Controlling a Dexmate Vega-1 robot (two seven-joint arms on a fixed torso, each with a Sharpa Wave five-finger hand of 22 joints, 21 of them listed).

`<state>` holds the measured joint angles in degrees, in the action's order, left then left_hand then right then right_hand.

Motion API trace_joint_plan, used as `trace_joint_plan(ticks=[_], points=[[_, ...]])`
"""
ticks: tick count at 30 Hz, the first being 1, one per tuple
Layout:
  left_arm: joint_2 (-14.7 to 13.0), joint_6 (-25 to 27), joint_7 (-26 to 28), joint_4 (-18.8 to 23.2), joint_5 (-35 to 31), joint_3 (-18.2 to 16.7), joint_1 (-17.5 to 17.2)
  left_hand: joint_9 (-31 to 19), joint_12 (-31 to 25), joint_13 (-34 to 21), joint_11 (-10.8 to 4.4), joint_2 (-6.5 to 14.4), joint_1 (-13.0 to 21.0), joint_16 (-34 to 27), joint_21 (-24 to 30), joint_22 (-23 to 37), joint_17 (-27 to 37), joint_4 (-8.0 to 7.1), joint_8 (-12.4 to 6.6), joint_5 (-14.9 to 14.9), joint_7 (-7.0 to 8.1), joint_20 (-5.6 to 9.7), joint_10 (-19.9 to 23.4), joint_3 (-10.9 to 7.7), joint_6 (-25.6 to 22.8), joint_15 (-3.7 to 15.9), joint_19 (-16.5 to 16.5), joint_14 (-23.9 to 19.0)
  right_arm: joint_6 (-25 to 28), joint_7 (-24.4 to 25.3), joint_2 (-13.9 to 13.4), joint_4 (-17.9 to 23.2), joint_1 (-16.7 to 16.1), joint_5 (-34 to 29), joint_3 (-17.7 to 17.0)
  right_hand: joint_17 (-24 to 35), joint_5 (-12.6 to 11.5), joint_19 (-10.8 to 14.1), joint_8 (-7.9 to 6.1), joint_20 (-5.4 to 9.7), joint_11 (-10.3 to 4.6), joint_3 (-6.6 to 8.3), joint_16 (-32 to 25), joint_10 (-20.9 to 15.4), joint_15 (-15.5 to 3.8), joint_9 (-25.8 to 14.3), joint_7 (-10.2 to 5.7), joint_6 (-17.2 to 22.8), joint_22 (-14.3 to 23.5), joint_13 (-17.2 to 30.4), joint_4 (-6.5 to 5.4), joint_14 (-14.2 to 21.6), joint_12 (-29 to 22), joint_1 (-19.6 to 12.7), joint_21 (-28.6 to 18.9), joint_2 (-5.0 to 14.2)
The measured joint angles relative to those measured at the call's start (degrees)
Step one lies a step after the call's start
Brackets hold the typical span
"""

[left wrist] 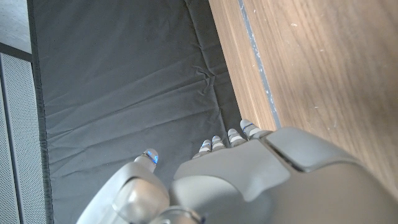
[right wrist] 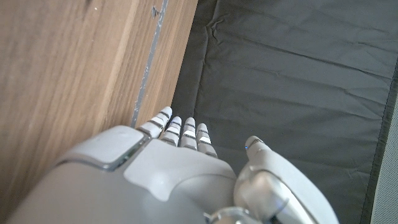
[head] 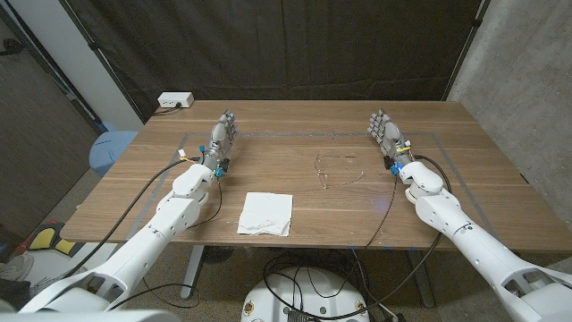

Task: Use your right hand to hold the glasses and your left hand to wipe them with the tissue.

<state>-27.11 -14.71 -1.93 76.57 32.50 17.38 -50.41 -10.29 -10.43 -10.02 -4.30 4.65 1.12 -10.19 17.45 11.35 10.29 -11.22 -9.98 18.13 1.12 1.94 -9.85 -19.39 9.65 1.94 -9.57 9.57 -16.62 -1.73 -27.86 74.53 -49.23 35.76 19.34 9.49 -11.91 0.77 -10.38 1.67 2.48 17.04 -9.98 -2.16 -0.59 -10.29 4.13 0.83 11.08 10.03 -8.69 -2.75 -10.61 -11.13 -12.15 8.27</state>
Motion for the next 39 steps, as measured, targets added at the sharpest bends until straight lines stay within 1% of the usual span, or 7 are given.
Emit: trace_joint_plan(ticks=[4,9,10,19,31,33,39], points=[[3.15,1.42,-1.62,0.94,-3.43,-4.07,-1.4,0.0,0.0,0.0,0.0,0.0,0.0,0.0,0.0,0.0,0.0,0.0,-0.21,0.0,0.09,0.0,0.0,0.0,0.08,0.0,0.0,0.0,0.09,-0.39,1.18,0.12,-0.57,-1.43,-1.48,0.0,0.0,0.0,-0.21,-0.01,0.24,0.22,0.0,-0.24,0.21,0.0,0.01,0.01,0.0,0.0,0.22,0.22,0.0,-0.06,0.0,0.06],[3.98,2.51,-3.56,1.14,-6.75,-5.09,-1.71,0.0,0.0,0.0,0.0,-0.01,0.0,0.0,0.0,0.0,0.0,0.0,-0.21,0.0,0.09,0.0,0.0,0.0,0.08,0.0,0.0,0.0,0.51,-0.77,2.48,0.37,-1.14,-2.95,-2.98,0.0,0.0,0.0,-0.23,-0.01,0.36,0.04,0.0,-0.36,0.21,0.17,0.19,0.2,0.0,0.0,0.4,0.22,-0.21,-0.06,0.0,0.06],[6.92,2.9,-4.18,1.75,-7.82,-8.64,-2.63,0.0,0.0,0.0,0.0,-0.01,-0.01,0.0,0.0,0.0,0.0,0.0,-0.21,0.0,0.09,0.0,0.0,0.0,0.08,0.0,0.01,-0.01,0.55,-0.82,2.57,0.41,-1.18,-3.12,-3.1,0.0,0.0,0.0,-0.23,-0.01,0.36,0.15,0.0,-0.36,0.21,0.17,0.19,0.2,0.0,0.0,0.51,0.22,-0.21,-0.05,0.0,0.06],[11.82,4.36,-8.08,2.38,-13.42,-14.06,-3.53,0.01,-0.43,0.01,0.0,-0.03,-0.02,0.0,0.0,0.0,0.0,0.0,-0.21,0.0,0.09,0.0,0.01,0.01,0.08,-0.01,0.01,-0.01,1.58,-0.9,4.18,1.8,-2.28,-6.43,-5.31,-0.01,0.0,0.32,-0.23,0.3,0.67,0.2,0.0,-0.67,0.77,0.16,0.43,0.44,-0.01,0.0,1.19,0.79,-0.43,-0.57,0.0,0.13],[15.71,5.65,-11.26,3.0,-17.91,-18.1,-3.9,0.01,-0.43,0.01,0.01,-0.56,-0.55,0.0,0.0,-0.01,-0.17,0.17,-0.42,0.0,0.09,-0.01,0.01,0.18,0.08,-0.01,0.01,-0.01,2.43,-0.52,5.36,2.73,-3.12,-8.86,-6.79,-0.16,0.0,0.96,-0.44,0.27,0.97,0.68,0.0,-0.97,1.13,0.16,0.49,0.51,-0.1,-0.01,2.13,1.15,-0.43,-1.78,-0.45,-0.17],[16.1,5.78,-11.58,3.17,-18.38,-18.56,-4.01,0.01,-0.43,0.02,0.01,-0.56,-0.55,0.0,0.0,-0.01,-0.17,0.17,-0.42,0.0,0.09,-0.01,0.01,0.18,0.08,-0.01,0.01,-0.01,2.47,-0.36,5.44,2.85,-3.18,-9.28,-6.89,-0.16,0.0,0.96,-0.44,0.28,1.02,0.95,0.0,-1.46,1.45,0.16,0.49,0.51,-0.17,-0.01,2.89,1.46,-0.65,-2.64,-0.45,-0.07],[17.15,6.11,-12.34,3.63,-19.63,-19.68,-4.26,0.01,-0.43,0.02,0.01,-0.55,-0.55,-0.22,0.0,-0.01,-0.17,0.17,-0.64,0.0,0.09,-0.01,0.01,0.18,0.08,-0.01,0.01,-0.01,2.5,1.23,5.11,3.9,-3.49,-12.14,-6.75,-0.16,0.0,2.59,-1.28,0.28,2.03,1.81,-0.41,-3.73,2.66,0.0,0.78,2.48,-0.17,-0.01,6.64,3.91,-1.06,-6.31,-0.87,-1.22]])
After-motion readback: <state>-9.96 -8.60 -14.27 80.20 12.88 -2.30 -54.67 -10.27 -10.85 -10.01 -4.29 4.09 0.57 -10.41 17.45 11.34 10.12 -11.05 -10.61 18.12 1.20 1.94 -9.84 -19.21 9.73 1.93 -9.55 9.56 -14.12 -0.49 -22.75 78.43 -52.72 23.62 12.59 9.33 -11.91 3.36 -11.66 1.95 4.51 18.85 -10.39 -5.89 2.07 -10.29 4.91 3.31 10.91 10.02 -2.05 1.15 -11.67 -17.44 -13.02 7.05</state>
